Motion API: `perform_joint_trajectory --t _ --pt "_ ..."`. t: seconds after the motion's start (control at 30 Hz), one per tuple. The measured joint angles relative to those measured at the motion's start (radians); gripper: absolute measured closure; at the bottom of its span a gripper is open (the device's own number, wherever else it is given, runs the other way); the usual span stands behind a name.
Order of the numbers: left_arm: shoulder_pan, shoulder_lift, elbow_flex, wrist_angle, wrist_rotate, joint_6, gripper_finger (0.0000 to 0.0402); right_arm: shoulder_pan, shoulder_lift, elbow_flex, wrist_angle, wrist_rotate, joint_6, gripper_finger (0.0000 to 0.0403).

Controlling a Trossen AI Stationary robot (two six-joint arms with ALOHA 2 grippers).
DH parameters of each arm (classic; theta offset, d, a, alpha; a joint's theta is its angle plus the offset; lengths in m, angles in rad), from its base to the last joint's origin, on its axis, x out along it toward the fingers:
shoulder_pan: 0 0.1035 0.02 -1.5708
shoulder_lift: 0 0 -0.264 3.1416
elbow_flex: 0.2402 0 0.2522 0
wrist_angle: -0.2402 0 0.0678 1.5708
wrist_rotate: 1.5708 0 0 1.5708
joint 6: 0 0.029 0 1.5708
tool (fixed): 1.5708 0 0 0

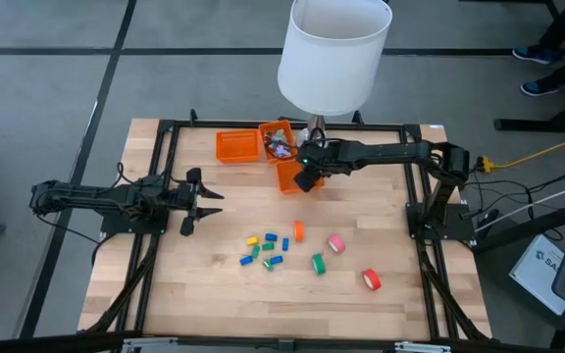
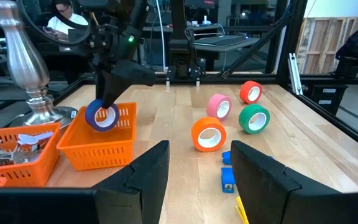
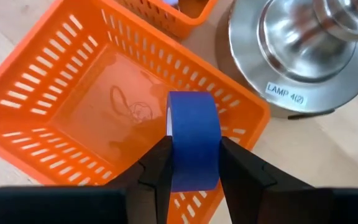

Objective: Pick and place Stapler, Stapler remover, tape
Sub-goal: Put the blue tape into the bottom right orange basket, then put the orange tape into the bottom right orange basket

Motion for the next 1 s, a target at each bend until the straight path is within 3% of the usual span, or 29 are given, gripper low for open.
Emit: perform_joint_trajectory --t 0.27,0.73,1.0 --pt "0.000 0.000 0.000 0.000 0.000 0.000 0.0233 -0.003 0.000 0.000 0.004 0.002 0.028 0.0283" --pt "0.000 0.000 0.000 0.000 -0.001 0.000 0.0233 -0.003 0.000 0.000 0.003 0.000 0.053 0.0230" --pt "0.000 0.000 0.000 0.000 -0.001 0.000 0.0233 -0.002 0.000 0.030 0.025 -0.035 -0.058 0.0222"
